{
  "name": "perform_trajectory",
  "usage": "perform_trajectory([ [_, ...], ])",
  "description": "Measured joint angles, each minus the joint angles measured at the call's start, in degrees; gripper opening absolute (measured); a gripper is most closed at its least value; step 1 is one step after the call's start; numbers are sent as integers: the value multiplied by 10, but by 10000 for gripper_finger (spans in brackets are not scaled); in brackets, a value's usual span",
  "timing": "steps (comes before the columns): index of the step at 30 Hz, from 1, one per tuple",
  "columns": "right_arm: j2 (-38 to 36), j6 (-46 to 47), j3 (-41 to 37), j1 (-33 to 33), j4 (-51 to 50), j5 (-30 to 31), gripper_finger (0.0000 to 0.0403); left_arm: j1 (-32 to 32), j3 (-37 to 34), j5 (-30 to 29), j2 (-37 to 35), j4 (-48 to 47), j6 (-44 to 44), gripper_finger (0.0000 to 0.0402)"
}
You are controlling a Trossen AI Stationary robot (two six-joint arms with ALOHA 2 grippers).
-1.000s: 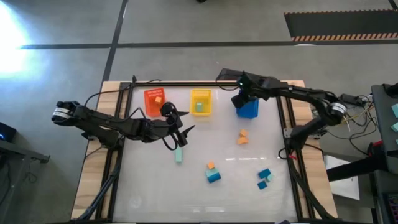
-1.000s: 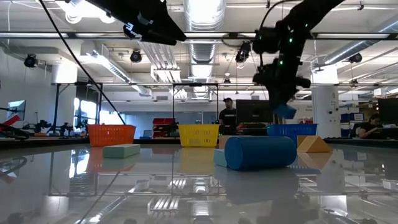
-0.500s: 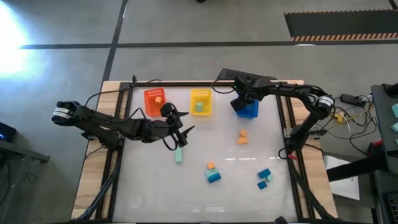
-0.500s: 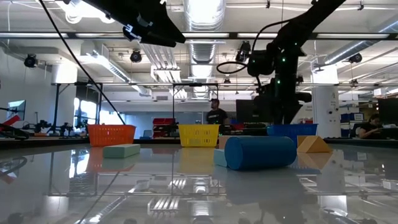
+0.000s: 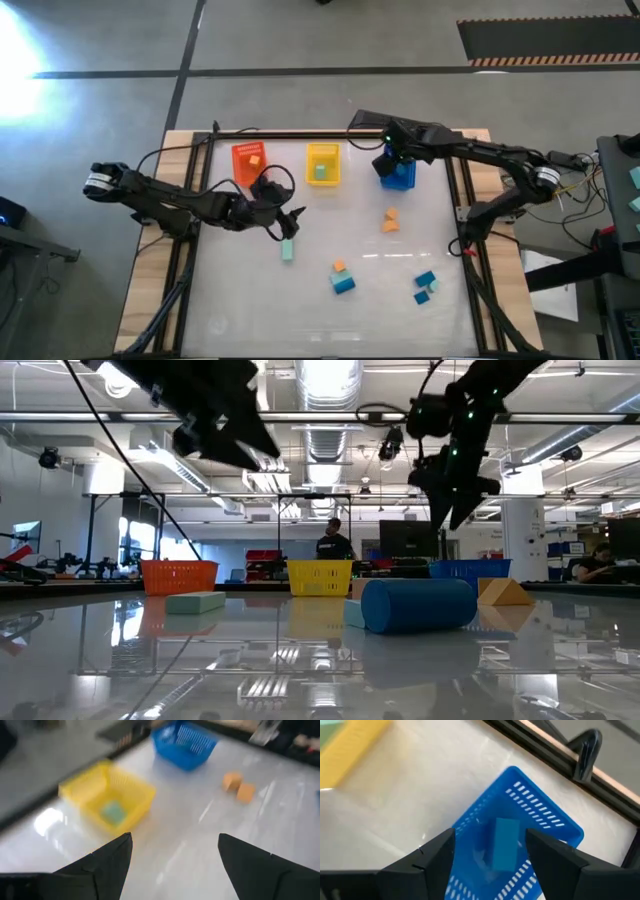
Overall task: Sort & place blocks by color
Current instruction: Put the light blue block into the yellow bin
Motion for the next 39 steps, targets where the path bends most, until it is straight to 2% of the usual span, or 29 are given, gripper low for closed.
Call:
perform_trajectory([
  [4, -52, 10, -11, 48, 7, 14, 216, 0, 3, 35, 2, -81, -127, 279],
  [9, -102, 30, -27, 125, 21, 89, 209, 0, 7, 117, 35, -126, -223, 279],
  [14, -139, 30, -58, 195, 69, 132, 207, -9, 61, 194, 116, -246, -323, 278],
  [18, -155, 30, -84, 236, 115, 137, 207, -22, 126, 202, 194, -373, -408, 274],
  [23, -157, 30, -104, 269, 138, 150, 207, -27, 184, 200, 272, -374, -428, 274],
  [26, -155, 30, -111, 280, 138, 165, 207, -27, 210, 200, 296, -388, -430, 274],
  [39, -156, 27, -129, 289, 138, 167, 207, -28, 208, 210, 330, -380, -488, 273],
])
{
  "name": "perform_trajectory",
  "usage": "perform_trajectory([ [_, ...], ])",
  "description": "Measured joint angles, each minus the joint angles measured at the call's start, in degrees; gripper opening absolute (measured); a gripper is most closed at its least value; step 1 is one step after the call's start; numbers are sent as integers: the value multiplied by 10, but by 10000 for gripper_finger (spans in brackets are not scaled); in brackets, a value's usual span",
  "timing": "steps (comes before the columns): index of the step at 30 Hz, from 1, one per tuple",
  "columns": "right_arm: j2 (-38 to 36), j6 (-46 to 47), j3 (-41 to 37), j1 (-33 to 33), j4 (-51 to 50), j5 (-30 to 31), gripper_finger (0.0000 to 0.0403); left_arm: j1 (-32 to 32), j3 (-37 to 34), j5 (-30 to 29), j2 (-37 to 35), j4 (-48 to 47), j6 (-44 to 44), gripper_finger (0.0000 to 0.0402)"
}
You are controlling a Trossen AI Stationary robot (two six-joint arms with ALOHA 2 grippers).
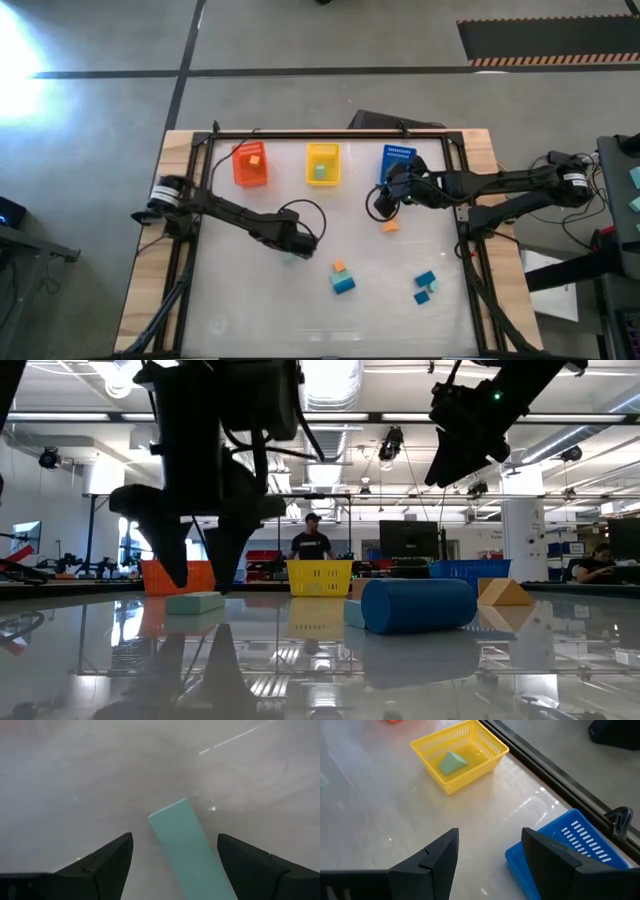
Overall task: Sort & place blocks by color
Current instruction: Put the light blue block into the yellow bin
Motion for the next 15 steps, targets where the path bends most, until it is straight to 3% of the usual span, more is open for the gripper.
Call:
perform_trajectory([
  [9, 0, -3, 0, 0, 0, 1, 207, -2, -2, 7, 22, 14, 8, 271],
  [15, 0, -3, 0, 0, 0, 1, 205, -2, -3, 9, 22, 27, 9, 212],
])
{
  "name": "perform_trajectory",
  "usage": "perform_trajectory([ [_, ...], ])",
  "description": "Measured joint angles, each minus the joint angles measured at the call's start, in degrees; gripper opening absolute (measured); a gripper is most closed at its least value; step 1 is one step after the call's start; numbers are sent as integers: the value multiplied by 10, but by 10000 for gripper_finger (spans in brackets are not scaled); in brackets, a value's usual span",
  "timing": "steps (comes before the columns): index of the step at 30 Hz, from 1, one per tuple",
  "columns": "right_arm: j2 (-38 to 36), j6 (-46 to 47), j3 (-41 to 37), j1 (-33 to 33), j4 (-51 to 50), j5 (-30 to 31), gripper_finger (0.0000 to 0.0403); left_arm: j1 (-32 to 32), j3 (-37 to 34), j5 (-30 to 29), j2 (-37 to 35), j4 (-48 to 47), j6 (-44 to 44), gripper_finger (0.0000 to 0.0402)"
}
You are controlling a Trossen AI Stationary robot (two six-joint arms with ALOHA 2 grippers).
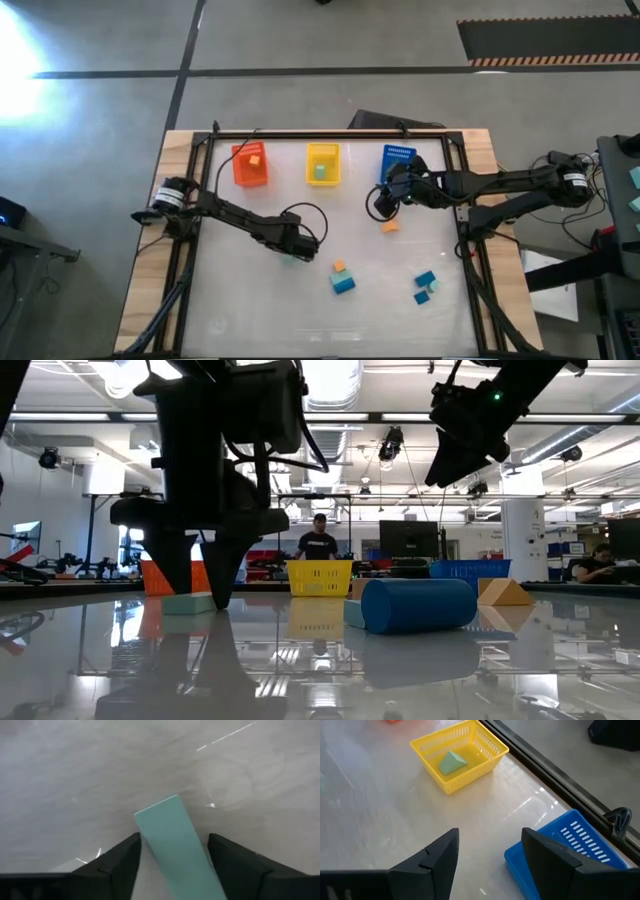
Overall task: Sort & place blocks by color
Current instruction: Put the light blue block into the yellow bin
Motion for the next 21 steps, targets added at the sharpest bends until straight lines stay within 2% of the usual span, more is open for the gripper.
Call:
perform_trajectory([
  [6, 0, -5, 0, 0, 0, 0, 205, 0, 0, 1, -1, 7, 3, 115],
  [14, 0, -9, 0, 0, -5, -1, 205, 1, 10, 2, -13, 9, 32, 113],
  [21, 0, -25, 0, 0, -5, -1, 205, 29, 84, 1, -22, 8, 144, 113],
])
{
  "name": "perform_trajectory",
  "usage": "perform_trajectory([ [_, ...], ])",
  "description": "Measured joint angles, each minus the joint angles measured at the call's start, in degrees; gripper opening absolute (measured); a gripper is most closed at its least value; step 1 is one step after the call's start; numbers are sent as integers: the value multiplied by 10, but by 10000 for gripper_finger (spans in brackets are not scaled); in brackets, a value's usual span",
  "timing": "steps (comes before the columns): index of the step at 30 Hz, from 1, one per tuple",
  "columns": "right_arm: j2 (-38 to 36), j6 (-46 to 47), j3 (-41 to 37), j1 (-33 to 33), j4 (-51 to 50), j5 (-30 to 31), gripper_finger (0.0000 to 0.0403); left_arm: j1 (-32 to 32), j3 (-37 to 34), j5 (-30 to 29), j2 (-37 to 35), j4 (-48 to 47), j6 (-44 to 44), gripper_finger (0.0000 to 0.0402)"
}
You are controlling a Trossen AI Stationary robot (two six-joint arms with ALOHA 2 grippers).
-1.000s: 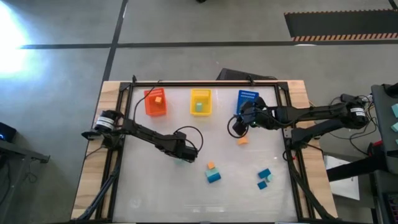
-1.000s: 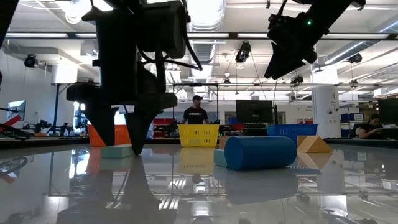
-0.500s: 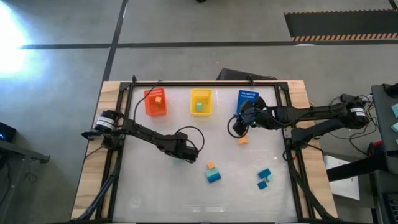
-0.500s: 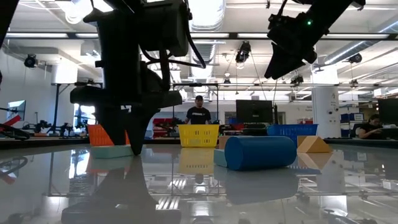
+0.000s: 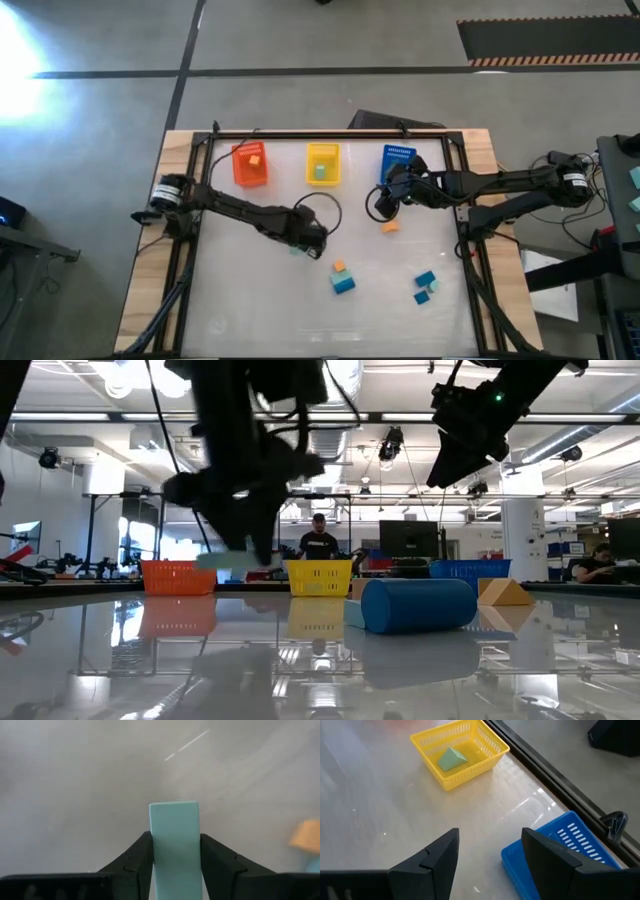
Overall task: Sort & place blocks by color
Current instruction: Put the light blue block into the yellow bin
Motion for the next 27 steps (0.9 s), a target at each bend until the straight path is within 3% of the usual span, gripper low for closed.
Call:
perform_trajectory([
  [14, 0, 7, 0, 0, -58, 0, 205, 119, 126, -2, -1, -11, 265, 113],
  [27, -8, 8, -1, 0, -59, 0, 205, 258, 114, -3, -2, 78, 384, 113],
])
